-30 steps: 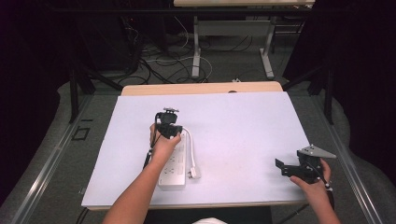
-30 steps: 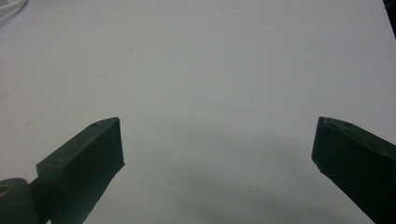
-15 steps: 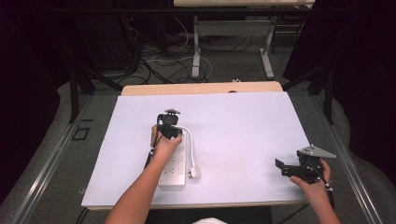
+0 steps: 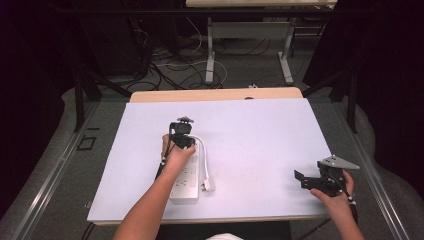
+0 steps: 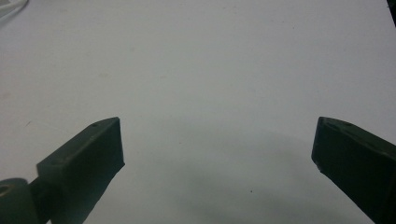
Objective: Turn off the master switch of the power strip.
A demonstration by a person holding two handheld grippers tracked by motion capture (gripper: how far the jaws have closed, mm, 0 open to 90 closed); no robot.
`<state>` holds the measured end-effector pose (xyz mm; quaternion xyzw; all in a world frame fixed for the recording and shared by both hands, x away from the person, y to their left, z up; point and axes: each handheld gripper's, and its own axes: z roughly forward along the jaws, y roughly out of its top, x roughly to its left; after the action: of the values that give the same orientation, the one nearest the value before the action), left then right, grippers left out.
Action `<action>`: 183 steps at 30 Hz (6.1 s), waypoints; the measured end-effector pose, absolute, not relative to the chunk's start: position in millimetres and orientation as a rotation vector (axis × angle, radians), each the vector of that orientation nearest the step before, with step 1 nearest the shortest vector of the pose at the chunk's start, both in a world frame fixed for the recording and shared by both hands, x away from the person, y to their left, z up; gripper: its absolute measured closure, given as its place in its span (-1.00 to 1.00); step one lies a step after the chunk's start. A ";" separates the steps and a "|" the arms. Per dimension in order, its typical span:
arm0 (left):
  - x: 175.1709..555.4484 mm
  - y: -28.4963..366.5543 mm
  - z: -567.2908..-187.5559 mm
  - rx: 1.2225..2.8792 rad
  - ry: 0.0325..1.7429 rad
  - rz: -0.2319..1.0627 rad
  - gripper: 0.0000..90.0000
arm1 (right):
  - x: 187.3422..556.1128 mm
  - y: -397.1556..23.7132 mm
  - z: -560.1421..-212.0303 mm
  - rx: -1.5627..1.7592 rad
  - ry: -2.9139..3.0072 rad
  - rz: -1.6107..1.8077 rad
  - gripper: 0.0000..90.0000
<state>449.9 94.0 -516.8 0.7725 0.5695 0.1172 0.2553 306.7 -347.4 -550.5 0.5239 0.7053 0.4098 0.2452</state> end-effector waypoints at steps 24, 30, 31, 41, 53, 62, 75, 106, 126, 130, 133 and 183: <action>450.0 94.3 -515.7 2.060 1.566 0.296 1.00 | 307.0 -349.6 -549.6 1.424 1.932 1.119 -0.96; 450.7 95.2 -515.4 2.061 1.572 0.308 1.00 | 306.7 -349.8 -549.5 1.425 1.931 1.119 -0.96; 451.0 95.8 -515.5 2.055 1.573 0.302 0.98 | 306.8 -349.9 -549.6 1.426 1.931 1.119 -0.96; 450.6 97.8 -514.4 2.045 1.561 0.295 0.72 | 306.7 -349.7 -549.2 1.419 1.932 1.117 -0.96; 448.7 97.1 -512.2 2.044 1.544 0.327 0.42 | 306.4 -349.6 -549.1 1.423 1.929 1.117 -0.96; 448.3 98.7 -510.8 2.057 1.513 0.385 0.16 | 306.3 -349.5 -549.0 1.423 1.931 1.119 -0.96; 447.3 100.6 -508.8 2.040 1.484 0.404 0.01 | 306.2 -349.4 -548.7 1.422 1.927 1.120 -0.96; 439.9 108.0 -494.6 2.054 1.276 0.476 -0.47 | 305.8 -348.7 -547.9 1.430 1.921 1.126 -0.96; 428.0 119.0 -485.0 2.055 1.275 0.412 -0.64 | 306.7 -349.0 -549.1 1.416 1.892 1.136 -0.96; 425.3 120.2 -484.7 2.042 1.267 0.402 -0.73 | 305.5 -350.3 -547.2 1.415 1.923 1.120 -0.96; 422.7 121.8 -483.5 2.048 1.263 0.387 -0.86 | 305.1 -350.4 -546.4 1.422 1.918 1.117 -0.96; 364.3 195.4 -483.9 1.964 1.268 0.348 -0.95 | 304.8 -349.9 -545.0 1.414 1.910 1.125 -0.96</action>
<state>364.3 195.4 -483.9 0.7688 0.4964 0.1362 0.3794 304.8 -349.9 -545.0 0.5203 0.7028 0.4137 0.2532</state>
